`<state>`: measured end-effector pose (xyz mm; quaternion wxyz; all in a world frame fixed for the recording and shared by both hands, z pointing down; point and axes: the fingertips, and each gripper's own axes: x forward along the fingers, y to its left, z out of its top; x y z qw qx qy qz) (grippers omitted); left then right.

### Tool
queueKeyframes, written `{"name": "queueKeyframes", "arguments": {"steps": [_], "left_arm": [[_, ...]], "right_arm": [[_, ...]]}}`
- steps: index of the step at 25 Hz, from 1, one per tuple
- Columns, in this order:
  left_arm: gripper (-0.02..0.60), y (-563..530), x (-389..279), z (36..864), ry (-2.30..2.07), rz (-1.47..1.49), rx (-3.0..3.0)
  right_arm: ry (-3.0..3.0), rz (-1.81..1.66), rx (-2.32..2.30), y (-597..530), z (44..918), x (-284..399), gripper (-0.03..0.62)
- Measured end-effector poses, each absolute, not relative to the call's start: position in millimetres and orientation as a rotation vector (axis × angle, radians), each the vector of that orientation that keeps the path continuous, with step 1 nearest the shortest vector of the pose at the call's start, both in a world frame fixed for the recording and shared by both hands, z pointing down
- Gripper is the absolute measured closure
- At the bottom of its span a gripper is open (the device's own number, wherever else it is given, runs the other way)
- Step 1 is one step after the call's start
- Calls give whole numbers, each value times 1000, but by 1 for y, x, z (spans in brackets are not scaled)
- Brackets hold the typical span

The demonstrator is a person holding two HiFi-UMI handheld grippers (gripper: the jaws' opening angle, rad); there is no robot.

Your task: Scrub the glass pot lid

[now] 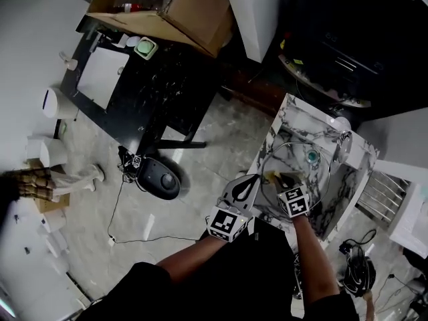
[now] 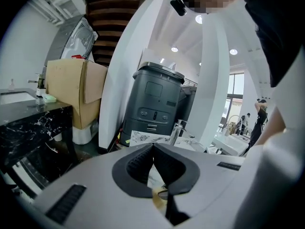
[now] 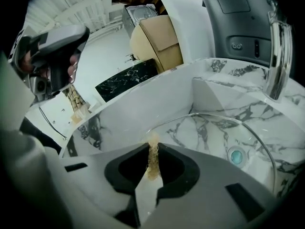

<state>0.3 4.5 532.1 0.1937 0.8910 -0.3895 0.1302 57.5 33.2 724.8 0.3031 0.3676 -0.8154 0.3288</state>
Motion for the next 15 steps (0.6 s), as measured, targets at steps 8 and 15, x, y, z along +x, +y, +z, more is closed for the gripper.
{"name": "queueKeyframes", "arguments": {"steps": [8,15], "left_arm": [[565,-3,5,533,-977,357,2464],[566,-15,16,530,-910,368,2503]], "right_arm": [[-2105,881,982,21,739,63,530],[-2060,907,1051,12,745,72,530]]}}
